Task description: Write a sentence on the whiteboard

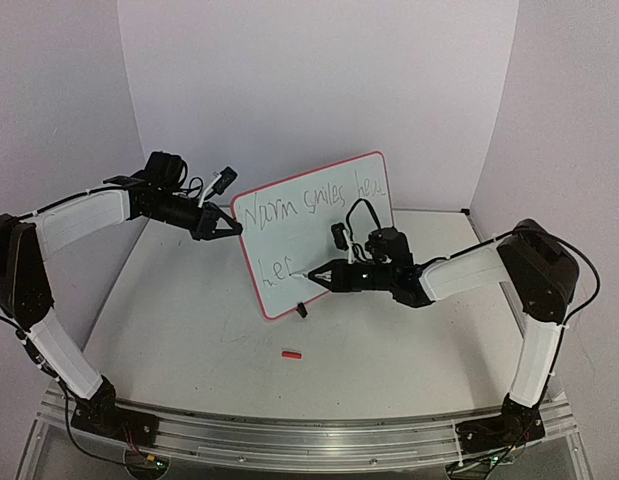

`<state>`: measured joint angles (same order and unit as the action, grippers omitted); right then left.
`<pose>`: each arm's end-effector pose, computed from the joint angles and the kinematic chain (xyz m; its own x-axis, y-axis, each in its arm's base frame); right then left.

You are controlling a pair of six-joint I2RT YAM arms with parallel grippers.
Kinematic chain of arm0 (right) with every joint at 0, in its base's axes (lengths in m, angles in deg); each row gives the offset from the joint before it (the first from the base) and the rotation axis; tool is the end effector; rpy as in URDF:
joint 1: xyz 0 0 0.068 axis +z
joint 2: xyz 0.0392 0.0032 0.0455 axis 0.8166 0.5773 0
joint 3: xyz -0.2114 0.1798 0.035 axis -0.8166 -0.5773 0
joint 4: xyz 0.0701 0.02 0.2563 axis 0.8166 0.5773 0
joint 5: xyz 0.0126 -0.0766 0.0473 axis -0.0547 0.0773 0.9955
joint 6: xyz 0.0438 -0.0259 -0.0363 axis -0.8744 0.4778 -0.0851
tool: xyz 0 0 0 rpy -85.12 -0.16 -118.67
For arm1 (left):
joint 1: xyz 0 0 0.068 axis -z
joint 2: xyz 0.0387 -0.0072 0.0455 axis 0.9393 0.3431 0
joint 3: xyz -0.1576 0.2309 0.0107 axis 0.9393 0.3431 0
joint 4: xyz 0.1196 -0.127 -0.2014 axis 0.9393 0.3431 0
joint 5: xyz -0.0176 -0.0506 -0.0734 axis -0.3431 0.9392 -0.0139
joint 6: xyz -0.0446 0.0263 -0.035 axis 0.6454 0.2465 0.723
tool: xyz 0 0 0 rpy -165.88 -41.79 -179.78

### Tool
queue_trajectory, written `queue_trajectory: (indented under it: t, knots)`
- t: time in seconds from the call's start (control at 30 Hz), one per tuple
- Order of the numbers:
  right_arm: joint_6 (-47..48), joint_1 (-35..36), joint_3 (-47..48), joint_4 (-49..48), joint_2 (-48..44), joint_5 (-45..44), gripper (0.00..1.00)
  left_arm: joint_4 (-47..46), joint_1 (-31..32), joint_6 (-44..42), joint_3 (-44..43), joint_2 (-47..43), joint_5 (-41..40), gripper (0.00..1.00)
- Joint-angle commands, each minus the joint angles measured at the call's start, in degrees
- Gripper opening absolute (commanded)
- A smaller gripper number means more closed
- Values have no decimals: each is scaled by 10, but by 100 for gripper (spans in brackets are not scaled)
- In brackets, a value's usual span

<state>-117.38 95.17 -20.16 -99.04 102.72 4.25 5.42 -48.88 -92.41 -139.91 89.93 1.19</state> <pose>0.3078 0.2935 0.1722 -0.6655 -0.0063 -0.7464 -0.6846 0.4035 0.6070 0.3280 -0.1623 0.3020 -0.4230 0.3787 -0.8232 0.8797 0.3893 -0.2730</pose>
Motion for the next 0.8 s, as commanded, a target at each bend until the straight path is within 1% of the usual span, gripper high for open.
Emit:
queue_trajectory:
  t: [0.0, 0.23, 0.47, 0.77]
  knots:
    - [8, -3, 6, -12, -17, -47, 0, 23, 7, -49, 7, 2, -45, 0]
    - [19, -3, 32, -5, -38, -53, 0, 23, 7, -50, 7, -1, -45, 0]
    - [25, -3, 45, 3, -39, -49, 0, 23, 8, -50, 7, -2, -46, 0]
    - [21, -3, 18, 4, -27, -53, 0, 23, 7, -50, 7, -2, -46, 0]
